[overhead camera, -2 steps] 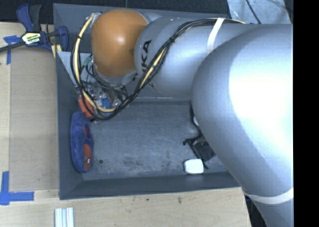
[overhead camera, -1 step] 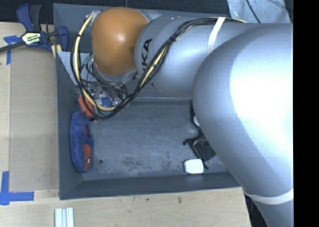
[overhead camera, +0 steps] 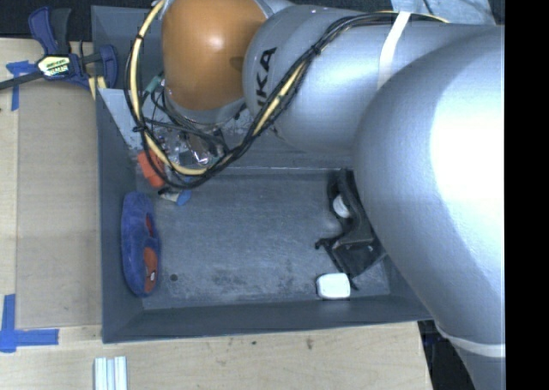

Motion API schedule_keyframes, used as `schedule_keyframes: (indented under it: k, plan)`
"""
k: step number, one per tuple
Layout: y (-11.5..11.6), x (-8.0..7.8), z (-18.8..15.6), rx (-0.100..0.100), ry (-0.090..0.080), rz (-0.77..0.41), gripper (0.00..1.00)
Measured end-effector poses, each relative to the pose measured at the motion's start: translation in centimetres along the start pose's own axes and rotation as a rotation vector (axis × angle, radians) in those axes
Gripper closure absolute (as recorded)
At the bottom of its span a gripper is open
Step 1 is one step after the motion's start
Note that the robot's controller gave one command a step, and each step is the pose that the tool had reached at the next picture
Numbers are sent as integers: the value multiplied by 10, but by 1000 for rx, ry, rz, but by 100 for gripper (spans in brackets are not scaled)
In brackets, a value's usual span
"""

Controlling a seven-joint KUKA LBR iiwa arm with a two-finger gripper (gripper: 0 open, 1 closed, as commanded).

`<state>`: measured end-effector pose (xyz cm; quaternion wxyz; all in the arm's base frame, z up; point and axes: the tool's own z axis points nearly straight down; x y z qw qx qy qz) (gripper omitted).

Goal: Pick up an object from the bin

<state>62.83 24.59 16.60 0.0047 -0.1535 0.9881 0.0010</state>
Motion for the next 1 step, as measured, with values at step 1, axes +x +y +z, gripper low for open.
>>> schedule_keyframes:
  k: [1]
  plan:
    - [0,-2,-33,0,1,1,100]
